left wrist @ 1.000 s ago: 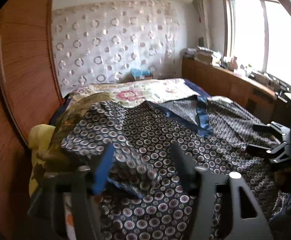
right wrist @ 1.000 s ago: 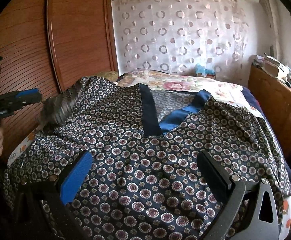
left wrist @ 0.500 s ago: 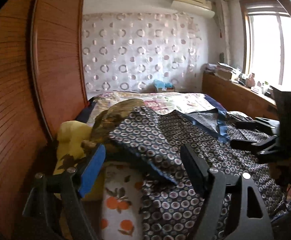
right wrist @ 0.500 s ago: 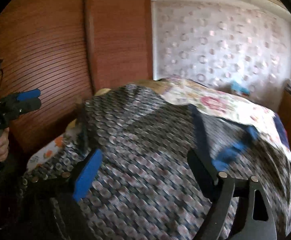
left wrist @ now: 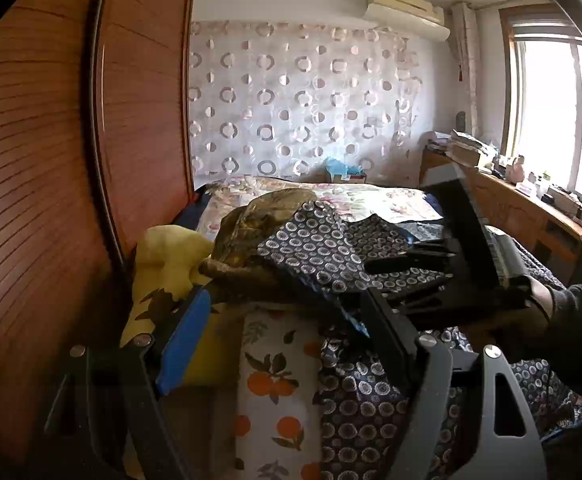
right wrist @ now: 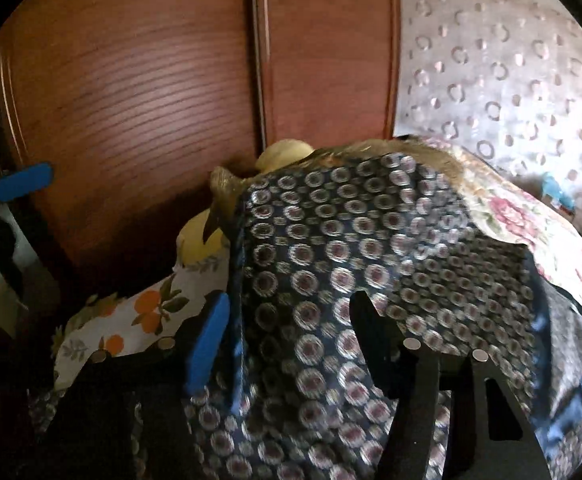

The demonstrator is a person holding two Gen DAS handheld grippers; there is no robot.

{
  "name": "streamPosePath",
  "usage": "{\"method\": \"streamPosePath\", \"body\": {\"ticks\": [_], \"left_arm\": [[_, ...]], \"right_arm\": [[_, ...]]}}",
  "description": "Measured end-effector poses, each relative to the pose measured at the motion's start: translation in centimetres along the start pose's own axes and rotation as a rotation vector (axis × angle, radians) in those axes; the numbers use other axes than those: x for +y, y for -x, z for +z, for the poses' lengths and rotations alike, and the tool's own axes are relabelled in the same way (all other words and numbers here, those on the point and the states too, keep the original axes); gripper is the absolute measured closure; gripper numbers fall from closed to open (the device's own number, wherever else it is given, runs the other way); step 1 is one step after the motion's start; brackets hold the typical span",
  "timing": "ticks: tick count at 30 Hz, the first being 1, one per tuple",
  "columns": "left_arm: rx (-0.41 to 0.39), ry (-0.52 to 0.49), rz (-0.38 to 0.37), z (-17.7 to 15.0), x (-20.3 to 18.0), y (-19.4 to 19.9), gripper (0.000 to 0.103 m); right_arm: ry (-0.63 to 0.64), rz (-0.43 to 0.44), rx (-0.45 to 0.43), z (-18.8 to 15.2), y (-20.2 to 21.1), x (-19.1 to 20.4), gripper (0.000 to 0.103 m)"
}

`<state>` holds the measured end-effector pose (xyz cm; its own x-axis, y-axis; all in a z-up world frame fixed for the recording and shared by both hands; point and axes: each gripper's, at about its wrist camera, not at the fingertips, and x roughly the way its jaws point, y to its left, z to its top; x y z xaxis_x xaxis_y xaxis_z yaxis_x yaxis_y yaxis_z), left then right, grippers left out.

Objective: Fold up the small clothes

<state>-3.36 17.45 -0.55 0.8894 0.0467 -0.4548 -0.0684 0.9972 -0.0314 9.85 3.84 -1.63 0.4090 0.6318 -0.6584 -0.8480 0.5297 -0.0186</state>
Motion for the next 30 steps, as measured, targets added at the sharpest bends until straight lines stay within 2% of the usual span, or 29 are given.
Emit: {"method": "streamPosePath", "body": {"ticks": [2,3,4,6,7,10,15,22,26,27,28,29,30], "left_arm": [[0.006,0.006,0.0,-0.2,0.1,-0.2,0.025],[0.009,0.008,0.0,-0.3,0.2,-0.3,0.025],[0.012,0.009,0.0,-0.4,0.1,-0.3,0.025],[0.013,0.007,-0.001,-0.6,0.0,-0.4,0.025],[0.014,0.008,-0.001,-0.6,0.0,-0.4,0.025],[0.017,0.01,-0.007,-0.7,-0.1,-0.5,0.025],[0.016,0.009,-0.018,-0.6,-0.6,-0.8,0.025],[0.037,-0.001,-0.039,-0.7,-1.5,-1.7,0.025],[0.046,-0.003,-0.049,-0.7,-2.0,-2.0,0.025],[0.047,-0.005,-0.048,-0.7,-2.2,-2.1,0.025],[0.048,-0.006,-0.049,-0.6,-2.3,-2.2,0.025],[0.049,-0.005,-0.052,-0.6,-2.5,-2.2,0.025],[0.05,-0.005,-0.056,-0.6,-2.6,-2.2,0.025]], "right_arm": [[0.023,-0.021,0.042,0.5,-1.6,0.2,0.049],[0.037,-0.044,0.067,0.6,-2.6,0.3,0.066],[0.05,-0.066,0.087,0.7,-3.3,0.3,0.087],[0.055,-0.091,0.073,0.9,-3.7,0.4,0.092],[0.041,-0.071,0.054,1.0,-3.4,0.0,0.098],[-0.005,-0.063,-0.005,1.2,-2.2,-1.1,0.098],[-0.057,-0.11,-0.072,1.2,0.1,-2.7,0.099],[-0.233,-0.19,-0.076,-1.1,1.4,-7.1,0.099],[-0.255,-0.214,-0.069,-1.8,2.0,-7.6,0.093],[-0.25,-0.213,-0.071,-1.7,2.2,-7.7,0.087],[-0.241,-0.206,-0.074,-1.7,2.3,-7.5,0.075],[-0.227,-0.194,-0.077,-1.7,2.4,-7.1,0.067],[-0.214,-0.182,-0.079,-1.8,2.5,-6.8,0.053]]}}
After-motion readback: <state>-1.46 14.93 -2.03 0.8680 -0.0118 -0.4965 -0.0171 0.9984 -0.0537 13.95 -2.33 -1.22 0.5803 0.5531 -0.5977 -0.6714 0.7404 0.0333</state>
